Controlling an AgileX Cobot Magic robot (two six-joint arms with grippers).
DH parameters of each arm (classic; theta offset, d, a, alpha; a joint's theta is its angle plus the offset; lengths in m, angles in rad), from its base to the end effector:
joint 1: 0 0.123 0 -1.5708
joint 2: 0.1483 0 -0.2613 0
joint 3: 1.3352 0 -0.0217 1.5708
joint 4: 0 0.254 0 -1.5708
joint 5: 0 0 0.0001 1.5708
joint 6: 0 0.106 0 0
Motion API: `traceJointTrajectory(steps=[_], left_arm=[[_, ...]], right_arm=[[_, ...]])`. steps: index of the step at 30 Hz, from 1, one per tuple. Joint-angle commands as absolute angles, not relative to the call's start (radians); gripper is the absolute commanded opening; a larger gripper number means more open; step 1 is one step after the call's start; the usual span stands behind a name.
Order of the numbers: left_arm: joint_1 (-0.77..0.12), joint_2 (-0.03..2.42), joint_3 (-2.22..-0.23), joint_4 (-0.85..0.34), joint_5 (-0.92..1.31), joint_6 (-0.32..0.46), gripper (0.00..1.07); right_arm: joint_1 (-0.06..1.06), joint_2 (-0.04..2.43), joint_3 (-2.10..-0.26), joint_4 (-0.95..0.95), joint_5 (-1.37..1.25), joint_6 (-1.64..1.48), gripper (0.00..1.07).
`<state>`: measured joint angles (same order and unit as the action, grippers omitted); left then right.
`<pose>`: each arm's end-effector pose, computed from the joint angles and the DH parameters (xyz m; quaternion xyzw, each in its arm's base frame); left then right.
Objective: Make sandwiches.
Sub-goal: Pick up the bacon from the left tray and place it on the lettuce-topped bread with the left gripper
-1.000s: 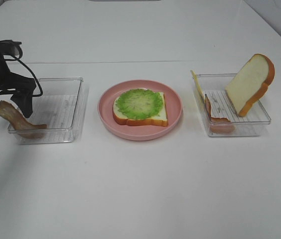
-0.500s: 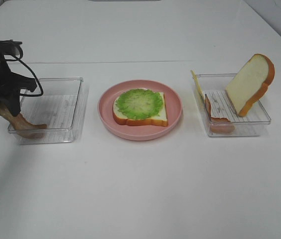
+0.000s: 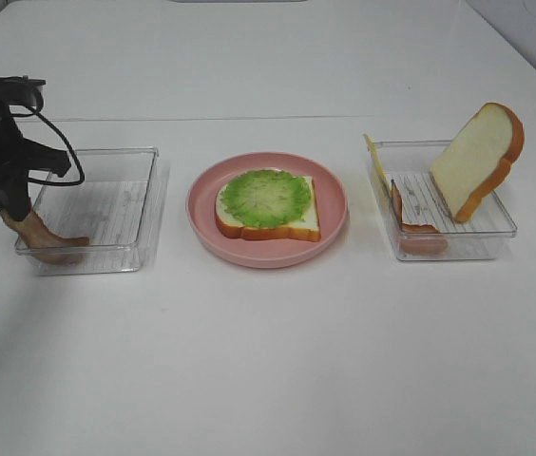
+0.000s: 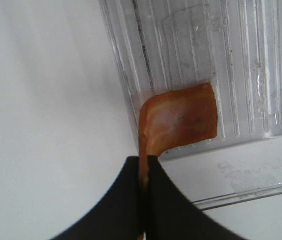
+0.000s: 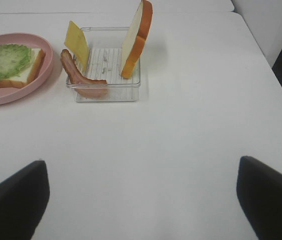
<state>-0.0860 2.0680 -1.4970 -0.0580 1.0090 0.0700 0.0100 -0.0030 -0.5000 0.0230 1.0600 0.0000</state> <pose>0.3985 -0.0396 0.1273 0.0634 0.9969 -0.0254 0.0388 0.0348 0.0025 0.2722 -0.0047 0.8522 0.0141 0.5231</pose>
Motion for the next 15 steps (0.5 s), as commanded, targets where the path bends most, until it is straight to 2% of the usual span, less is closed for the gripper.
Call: traceJointTrajectory(steps=[1,8,15], left_arm=[[-0.087,2.064,-1.498,-0.093,1.002,0.102,0.00],[-0.118,2.006,-1.556,-0.148,1.050,0.111,0.00],[-0.212,1.983,-1.765,-0.208,1.143,0.095,0.00]], right_arm=[[0.011,-0.016,-0.497,0.017,1.054,0.007,0.94],[0.011,-0.016,-0.497,0.017,1.054,0.007,0.94],[0.011,-0.016,-0.497,0.017,1.054,0.007,0.94]])
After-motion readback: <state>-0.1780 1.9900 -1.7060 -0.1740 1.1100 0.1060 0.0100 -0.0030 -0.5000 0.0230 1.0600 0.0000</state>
